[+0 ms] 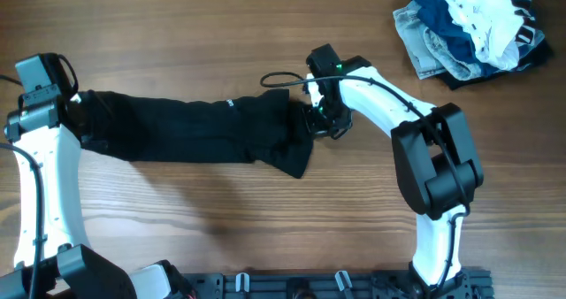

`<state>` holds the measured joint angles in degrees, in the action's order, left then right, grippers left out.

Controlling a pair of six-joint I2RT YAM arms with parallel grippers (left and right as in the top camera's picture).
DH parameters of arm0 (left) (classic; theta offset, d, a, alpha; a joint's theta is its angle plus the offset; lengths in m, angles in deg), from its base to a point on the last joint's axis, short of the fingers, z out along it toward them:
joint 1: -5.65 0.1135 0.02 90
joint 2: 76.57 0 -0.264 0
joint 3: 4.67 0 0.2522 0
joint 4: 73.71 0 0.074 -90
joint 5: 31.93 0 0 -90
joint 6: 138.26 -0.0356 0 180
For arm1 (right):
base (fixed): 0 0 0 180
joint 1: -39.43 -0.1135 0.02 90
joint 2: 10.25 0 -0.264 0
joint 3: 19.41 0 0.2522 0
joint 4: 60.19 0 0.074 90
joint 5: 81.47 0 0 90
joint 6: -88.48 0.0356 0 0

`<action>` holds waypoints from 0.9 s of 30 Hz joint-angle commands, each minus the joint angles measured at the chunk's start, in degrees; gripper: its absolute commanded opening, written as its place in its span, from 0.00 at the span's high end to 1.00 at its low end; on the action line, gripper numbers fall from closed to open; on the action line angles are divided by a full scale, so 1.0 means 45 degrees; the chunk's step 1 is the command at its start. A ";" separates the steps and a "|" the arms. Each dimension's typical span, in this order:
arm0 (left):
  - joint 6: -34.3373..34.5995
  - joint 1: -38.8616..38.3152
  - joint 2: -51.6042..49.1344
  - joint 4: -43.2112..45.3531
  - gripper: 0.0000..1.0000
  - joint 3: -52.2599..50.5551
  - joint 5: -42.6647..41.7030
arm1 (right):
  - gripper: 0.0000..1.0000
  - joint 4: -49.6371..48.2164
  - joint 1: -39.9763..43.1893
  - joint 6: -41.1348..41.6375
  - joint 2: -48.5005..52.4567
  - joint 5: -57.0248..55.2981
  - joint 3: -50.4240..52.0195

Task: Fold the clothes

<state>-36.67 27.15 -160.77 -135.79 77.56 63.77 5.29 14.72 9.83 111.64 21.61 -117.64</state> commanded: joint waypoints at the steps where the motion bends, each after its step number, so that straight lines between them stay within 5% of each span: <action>1: -0.0194 0.0024 -0.0015 -0.0340 0.96 0.0049 -0.0160 | 0.96 -0.0423 0.1122 -0.1025 0.0107 0.0151 -0.0131; 2: -0.0199 0.0024 -0.0015 -0.0466 0.96 0.0049 -0.0160 | 0.95 -0.0223 0.1263 -0.1977 0.0102 0.1817 -0.0306; 3: -0.0199 0.0024 -0.0015 -0.0476 0.96 0.0049 -0.0160 | 0.84 -0.0146 0.1258 -0.2657 0.0102 0.2948 -0.0325; 4: -0.0199 0.0024 -0.0015 -0.0471 0.96 0.0049 -0.0160 | 0.53 0.0034 0.1185 -0.3429 0.0102 0.4760 -0.0325; 6: -0.0199 0.0024 -0.0015 -0.0471 0.96 0.0049 -0.0160 | 0.21 0.0442 0.0962 -0.3526 0.0107 0.4911 -0.0311; 11: -0.0194 0.0024 -0.0015 -0.0471 0.96 0.0049 -0.0160 | 0.11 0.0466 0.0044 -0.4192 0.0117 0.3667 0.0146; 13: -0.0194 0.0024 -0.0015 -0.0471 0.96 0.0049 -0.0160 | 0.11 0.0112 -0.0248 -0.4031 0.0165 0.2293 0.0165; 16: -0.0194 0.0024 -0.0015 -0.0476 0.96 0.0049 -0.0306 | 0.26 -0.0481 -0.0685 -0.3211 0.0733 0.0801 0.0277; 19: -0.0194 0.0024 -0.0015 -0.0495 0.96 0.0049 -0.0505 | 0.77 -0.0806 -0.0699 -0.2040 0.1161 -0.0049 0.0588; 21: -0.0194 0.0024 -0.0015 -0.0549 0.96 0.0049 -0.0500 | 0.96 -0.0971 -0.0525 -0.1107 0.1161 -0.0602 0.0631; 27: -0.0155 0.0024 -0.0015 -0.0821 0.96 0.0049 -0.1287 | 0.96 -0.1350 0.1141 -0.0287 0.1156 -0.2720 0.0160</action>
<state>-36.87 27.15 -160.77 -138.65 77.56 61.63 0.49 13.63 7.25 112.14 23.03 -117.66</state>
